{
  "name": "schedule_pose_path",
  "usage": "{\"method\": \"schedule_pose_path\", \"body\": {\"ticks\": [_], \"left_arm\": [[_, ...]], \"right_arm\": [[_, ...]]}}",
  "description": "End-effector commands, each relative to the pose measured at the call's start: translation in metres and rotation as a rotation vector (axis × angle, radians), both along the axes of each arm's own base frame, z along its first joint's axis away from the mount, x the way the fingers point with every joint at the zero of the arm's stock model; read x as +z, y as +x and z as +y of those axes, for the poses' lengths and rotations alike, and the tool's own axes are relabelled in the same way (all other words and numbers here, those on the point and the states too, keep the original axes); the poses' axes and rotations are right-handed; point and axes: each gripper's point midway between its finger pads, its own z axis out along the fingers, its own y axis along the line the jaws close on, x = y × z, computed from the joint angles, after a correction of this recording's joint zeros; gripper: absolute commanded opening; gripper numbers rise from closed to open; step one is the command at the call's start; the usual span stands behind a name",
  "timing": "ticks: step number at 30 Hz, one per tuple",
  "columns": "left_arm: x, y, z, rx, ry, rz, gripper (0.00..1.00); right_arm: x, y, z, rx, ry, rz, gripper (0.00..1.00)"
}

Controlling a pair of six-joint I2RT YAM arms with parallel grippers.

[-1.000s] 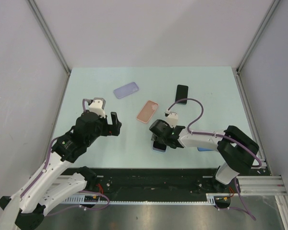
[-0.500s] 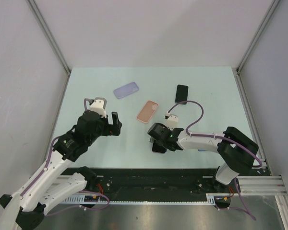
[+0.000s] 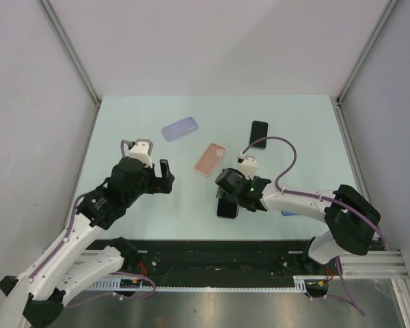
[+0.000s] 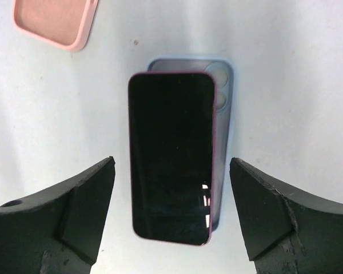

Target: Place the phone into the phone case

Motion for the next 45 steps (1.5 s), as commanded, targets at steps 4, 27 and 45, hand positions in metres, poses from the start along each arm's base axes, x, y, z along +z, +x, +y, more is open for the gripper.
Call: {"method": "schedule_pose_path", "body": {"ticks": [4, 27, 45], "left_arm": [[-0.011, -0.007, -0.035, -0.089, -0.139, 0.105, 0.98], [-0.116, 0.017, -0.166, -0.342, -0.372, 0.527, 0.51], [-0.164, 0.024, -0.202, -0.404, -0.371, 0.592, 0.32]], "right_arm": [[0.014, 0.019, -0.016, 0.063, -0.033, 0.003, 0.84], [-0.009, 0.008, -0.036, 0.320, 0.327, 0.038, 0.54], [-0.042, 0.012, -0.032, 0.329, 0.304, 0.095, 0.42]]}}
